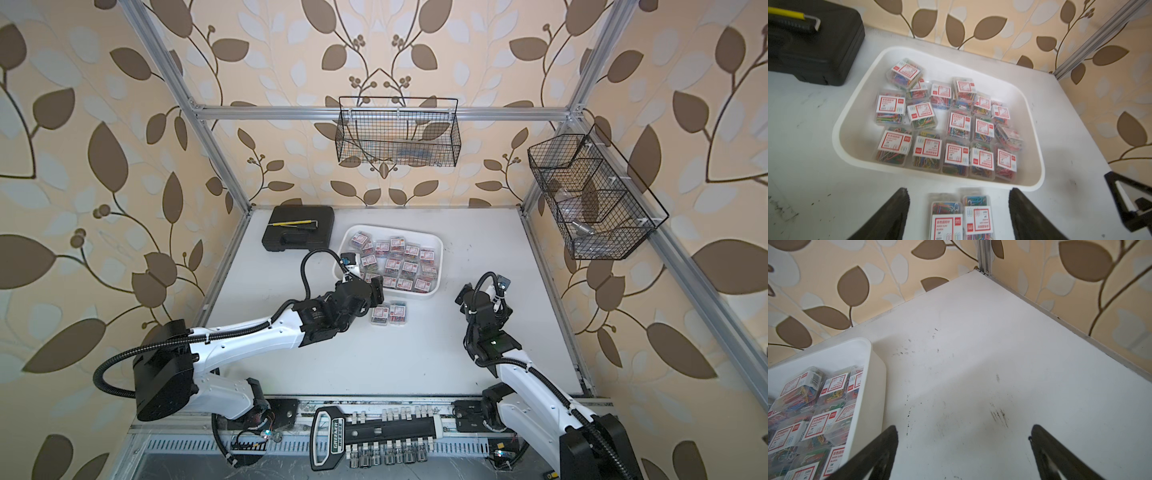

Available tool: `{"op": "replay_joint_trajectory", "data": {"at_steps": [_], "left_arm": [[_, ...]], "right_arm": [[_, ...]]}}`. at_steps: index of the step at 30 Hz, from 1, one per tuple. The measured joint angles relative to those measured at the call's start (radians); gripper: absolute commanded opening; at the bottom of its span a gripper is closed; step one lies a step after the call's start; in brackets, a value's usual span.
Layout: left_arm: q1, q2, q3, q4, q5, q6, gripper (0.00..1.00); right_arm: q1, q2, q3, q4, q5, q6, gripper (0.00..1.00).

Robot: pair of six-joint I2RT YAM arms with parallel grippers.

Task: Take the paper clips out of the storage box
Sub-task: Pick up the boxed paper clips from the storage box.

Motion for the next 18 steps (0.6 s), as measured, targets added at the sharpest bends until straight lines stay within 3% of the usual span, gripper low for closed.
{"op": "replay_joint_trajectory", "data": {"at_steps": [5, 14, 18], "left_arm": [[0.035, 0.108, 0.14, -0.015, -0.015, 0.066, 0.8], [0.233, 0.352, 0.356, -0.134, 0.105, 0.102, 0.81], [0.247, 0.442, 0.464, -0.207, 0.122, 0.127, 0.8]], "right_arm": [[0.002, 0.0, 0.0, 0.001, 0.0, 0.0, 1.0], [0.02, 0.027, 0.014, 0.005, 0.008, -0.009, 1.0], [0.037, 0.035, 0.023, 0.008, 0.019, -0.018, 1.0]]}}
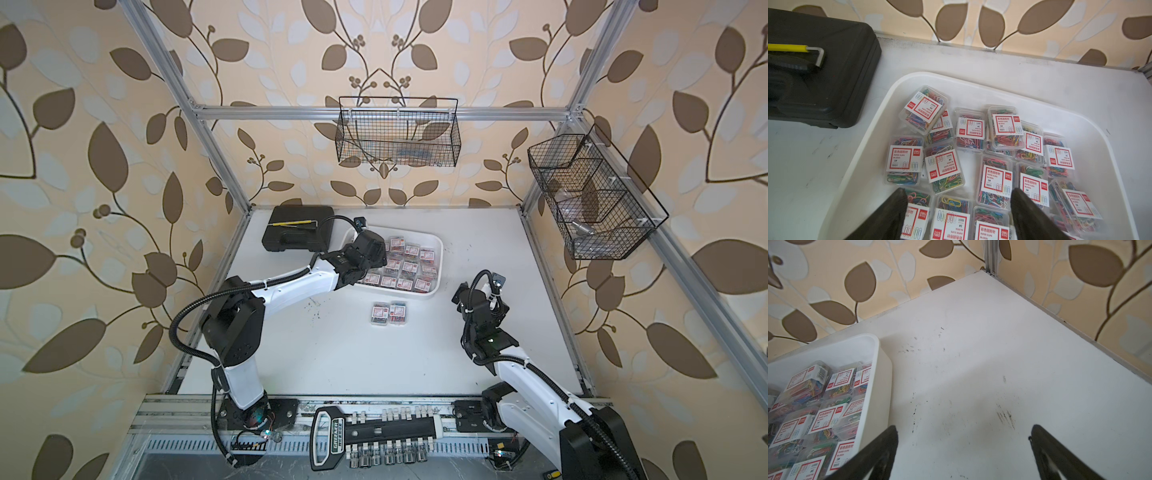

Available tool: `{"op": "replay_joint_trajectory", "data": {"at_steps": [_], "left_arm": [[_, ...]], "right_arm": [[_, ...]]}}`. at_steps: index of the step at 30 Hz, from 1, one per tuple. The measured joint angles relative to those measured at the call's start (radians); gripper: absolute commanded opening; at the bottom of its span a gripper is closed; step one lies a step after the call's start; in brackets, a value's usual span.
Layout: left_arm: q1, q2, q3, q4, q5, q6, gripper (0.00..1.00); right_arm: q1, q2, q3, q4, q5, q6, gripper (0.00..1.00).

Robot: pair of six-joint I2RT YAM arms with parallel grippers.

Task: Take the paper clips out of the storage box
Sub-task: Pick up the boxed paper clips from the storage box.

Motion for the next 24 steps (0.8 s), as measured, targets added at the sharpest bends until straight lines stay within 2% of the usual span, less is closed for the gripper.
{"op": "replay_joint_trajectory", "data": {"at_steps": [12, 14, 19, 24], "left_arm": [[0.027, 0.269, 0.347, -0.174, 0.081, 0.078, 0.8], [0.039, 0.321, 0.406, -0.206, 0.084, 0.089, 0.82], [0.059, 0.401, 0.46, -0.248, 0.105, 0.127, 0.84], [0.065, 0.43, 0.491, -0.24, 0.18, 0.182, 0.87]], "right_arm": [[0.034, 0.016, 0.007, 0.002, 0.037, -0.012, 1.0], [0.038, 0.017, 0.007, 0.003, 0.041, -0.013, 1.0], [0.053, 0.036, 0.017, 0.003, 0.053, -0.023, 1.0], [0.062, 0.04, 0.025, 0.005, 0.063, -0.027, 1.0]]}}
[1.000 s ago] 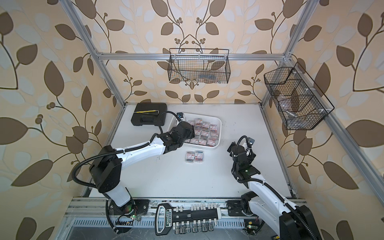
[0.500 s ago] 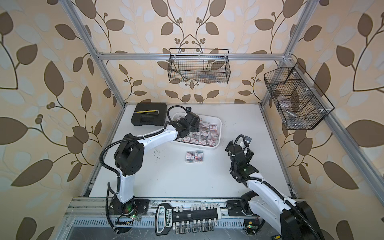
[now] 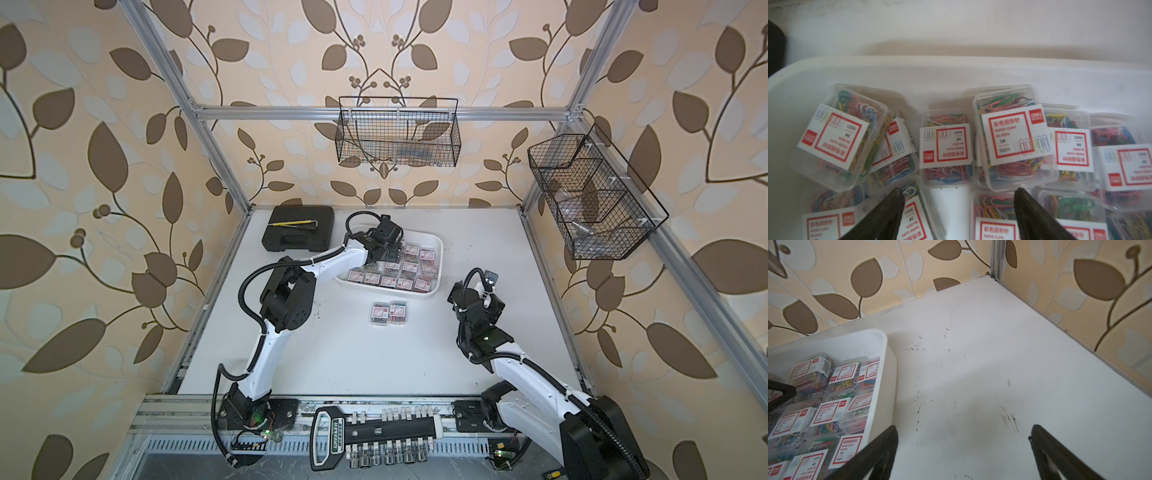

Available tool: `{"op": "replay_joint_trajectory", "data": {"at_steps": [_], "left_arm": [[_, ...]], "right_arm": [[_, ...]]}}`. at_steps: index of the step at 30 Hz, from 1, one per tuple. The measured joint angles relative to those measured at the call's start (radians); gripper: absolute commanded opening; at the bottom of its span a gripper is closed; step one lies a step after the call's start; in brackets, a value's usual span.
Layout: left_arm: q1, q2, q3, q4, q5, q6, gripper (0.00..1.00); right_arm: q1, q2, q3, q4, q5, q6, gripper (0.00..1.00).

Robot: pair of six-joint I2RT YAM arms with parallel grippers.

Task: Take the paper clips out of the storage box
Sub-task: Pick up the boxed paper clips from the storage box.

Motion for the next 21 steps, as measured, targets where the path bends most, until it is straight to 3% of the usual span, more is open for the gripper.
{"op": "replay_joint_trajectory", "data": {"at_steps": [9, 15, 21], "left_arm": [[-0.003, 0.082, 0.076, 0.036, 0.046, 0.035, 0.89], [-0.003, 0.182, 0.228, 0.009, 0.023, 0.046, 0.86], [-0.002, 0.198, 0.247, 0.01, 0.009, 0.039, 0.83]], "right_arm": [[0.0, 0.002, 0.0, 0.0, 0.004, 0.0, 1.0], [0.0, 0.002, 0.0, 0.0, 0.007, 0.0, 1.0], [0.003, 0.002, 0.0, 0.0, 0.008, 0.0, 1.0]]}}
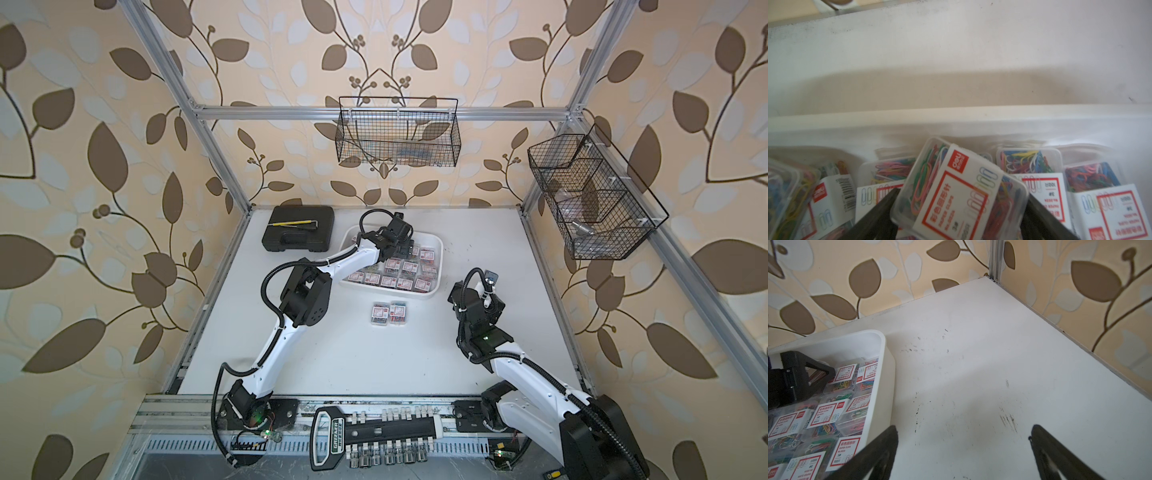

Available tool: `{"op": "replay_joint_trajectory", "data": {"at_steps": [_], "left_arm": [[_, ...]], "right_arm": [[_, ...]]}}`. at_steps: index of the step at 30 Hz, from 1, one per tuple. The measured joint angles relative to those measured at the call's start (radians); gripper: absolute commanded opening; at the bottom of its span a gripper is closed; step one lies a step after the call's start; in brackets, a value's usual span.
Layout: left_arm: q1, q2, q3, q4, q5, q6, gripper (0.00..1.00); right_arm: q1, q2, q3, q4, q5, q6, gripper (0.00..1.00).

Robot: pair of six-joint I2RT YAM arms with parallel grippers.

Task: Take the paper clips out of the storage box
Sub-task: Pick up the boxed paper clips from the storage box.

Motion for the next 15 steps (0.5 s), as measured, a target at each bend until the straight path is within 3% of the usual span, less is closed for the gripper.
{"op": "replay_joint_trajectory", "data": {"at_steps": [4, 8, 15], "left_arm": [[0.003, -0.008, -0.032, 0.024, -0.048, -0.02, 0.78], [0.003, -0.082, -0.167, 0.088, -0.099, -0.042, 0.78], [0.004, -0.169, -0.305, 0.115, -0.143, -0.056, 0.84]], "right_arm": [[0.002, 0.0, 0.0, 0.0, 0.001, 0.0, 1.0], [0.004, 0.001, 0.0, 0.0, 0.003, 0.0, 1.0], [0.008, 0.002, 0.0, 0.0, 0.008, -0.001, 1.0]]}}
